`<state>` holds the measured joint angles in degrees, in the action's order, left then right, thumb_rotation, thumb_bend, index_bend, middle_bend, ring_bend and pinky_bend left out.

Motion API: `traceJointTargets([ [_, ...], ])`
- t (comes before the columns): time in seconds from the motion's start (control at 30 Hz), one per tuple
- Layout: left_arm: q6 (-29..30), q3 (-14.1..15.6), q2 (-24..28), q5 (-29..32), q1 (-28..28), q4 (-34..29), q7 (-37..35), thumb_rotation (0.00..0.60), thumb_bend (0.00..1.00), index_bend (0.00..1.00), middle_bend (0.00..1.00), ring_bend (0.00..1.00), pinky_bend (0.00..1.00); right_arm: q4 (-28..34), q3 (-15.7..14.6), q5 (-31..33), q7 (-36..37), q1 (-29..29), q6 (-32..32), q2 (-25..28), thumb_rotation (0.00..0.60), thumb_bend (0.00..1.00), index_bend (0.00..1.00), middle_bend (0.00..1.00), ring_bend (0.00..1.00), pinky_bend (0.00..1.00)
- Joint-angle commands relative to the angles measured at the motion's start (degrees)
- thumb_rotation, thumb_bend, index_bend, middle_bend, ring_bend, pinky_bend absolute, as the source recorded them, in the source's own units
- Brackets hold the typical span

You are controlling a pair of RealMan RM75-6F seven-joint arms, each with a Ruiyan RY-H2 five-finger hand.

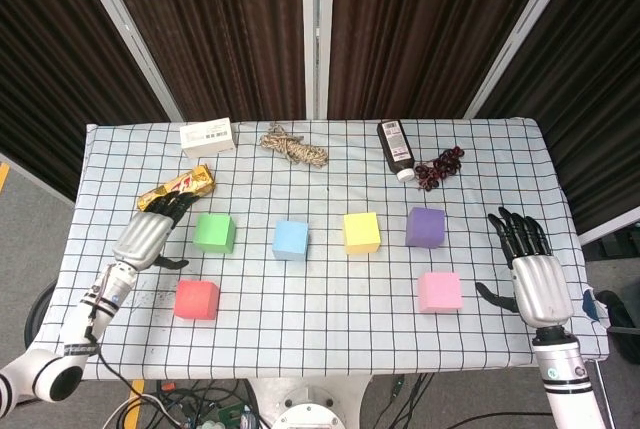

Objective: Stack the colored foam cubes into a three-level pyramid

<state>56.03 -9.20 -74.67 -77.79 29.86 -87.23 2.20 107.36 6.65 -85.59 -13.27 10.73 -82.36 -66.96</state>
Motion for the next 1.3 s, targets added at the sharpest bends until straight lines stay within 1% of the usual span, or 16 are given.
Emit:
traceJointTargets([
  [0.03,-1.0,-0.6,-2.9,1.6,1.8,2.4,0.8,0.600,0.00,0.05,0.05,0.00,0.12,0.0,-0.3,-0.1,-0.8,-0.1,-0.2,-0.6,0.600,0.08,0.00,0.00,0.00,0.00],
  [0.1,-2.0,-0.6,-3.7,2.1,2.6,3.6,1.0,0.600,0.00,0.05,0.05,0.00,0.13,-0.2,-0.4,-0.2,-1.0,-0.3,-0.5,-1.0,0.600,0.08,0.00,0.00,0.00,0.00],
  [0.23,-4.7,-0.1,-5.1,3.6,4.1,6.2,1.3,0.600,0.00,0.05,0.10,0.00,0.13,-1.6,-0.9,-0.8,-1.3,-0.9,-1.7,-1.9,0.600,0.08,0.00,0.00,0.00,0.00],
  [0.37,-4.8,0.3,-6.8,3.9,4.6,8.5,0.9,0.600,0.00,0.05,0.11,0.00,0.13,-2.4,-0.9,-0.2,-0.6,-1.4,-2.1,-2.0,0.600,0.08,0.00,0.00,0.00,0.00],
  [0.6,-4.8,0.5,-8.8,5.8,5.1,10.5,2.0,0.600,0.00,0.05,0.16,0.00,0.13,-3.4,-0.9,0.7,0.0,-1.8,-2.1,-2.2,0.600,0.08,0.00,0.00,0.00,0.00],
  [0.7,-4.2,0.4,-9.8,6.0,5.3,11.3,2.3,0.600,0.00,0.07,0.21,0.00,0.15,-4.0,-1.0,1.7,0.5,-2.0,-1.7,-2.5,0.600,0.08,0.00,0.00,0.00,0.00],
  [0.77,-3.6,0.3,-10.4,6.1,5.4,11.9,2.9,0.600,0.01,0.08,0.26,0.00,0.16,-4.4,-1.0,2.1,0.7,-2.1,-1.6,-2.6,0.600,0.08,0.00,0.00,0.00,0.00],
  [0.9,-1.6,-0.3,-11.6,6.3,5.4,12.7,3.1,0.600,0.07,0.14,0.39,0.05,0.18,-4.9,-0.9,2.7,1.2,-2.3,-1.6,-2.6,0.600,0.08,0.00,0.00,0.00,0.00],
  [1.0,-0.1,-1.2,-11.8,6.3,5.3,11.5,2.3,0.600,0.09,0.16,0.45,0.08,0.19,-5.3,-0.7,3.0,1.7,-2.4,-1.7,-2.5,0.600,0.08,0.00,0.00,0.00,0.00],
  [1.1,0.9,-2.3,-11.6,7.4,5.3,8.7,2.2,0.600,0.09,0.16,0.48,0.10,0.20,-5.5,-0.6,3.2,2.1,-2.4,-1.6,-2.5,0.600,0.08,0.00,0.00,0.00,0.00],
  [1.17,1.0,-2.9,-11.4,8.6,5.4,6.5,3.4,0.600,0.09,0.16,0.49,0.11,0.20,-5.7,-0.6,3.2,2.3,-2.4,-1.5,-2.5,0.600,0.08,0.00,0.00,0.00,0.00],
  [1.3,0.3,-3.2,-11.8,11.3,6.1,4.4,6.0,0.600,0.09,0.16,0.49,0.11,0.20,-5.5,-0.5,3.0,2.5,-2.5,-1.7,-2.3,0.600,0.08,0.00,0.00,0.00,0.00],
])
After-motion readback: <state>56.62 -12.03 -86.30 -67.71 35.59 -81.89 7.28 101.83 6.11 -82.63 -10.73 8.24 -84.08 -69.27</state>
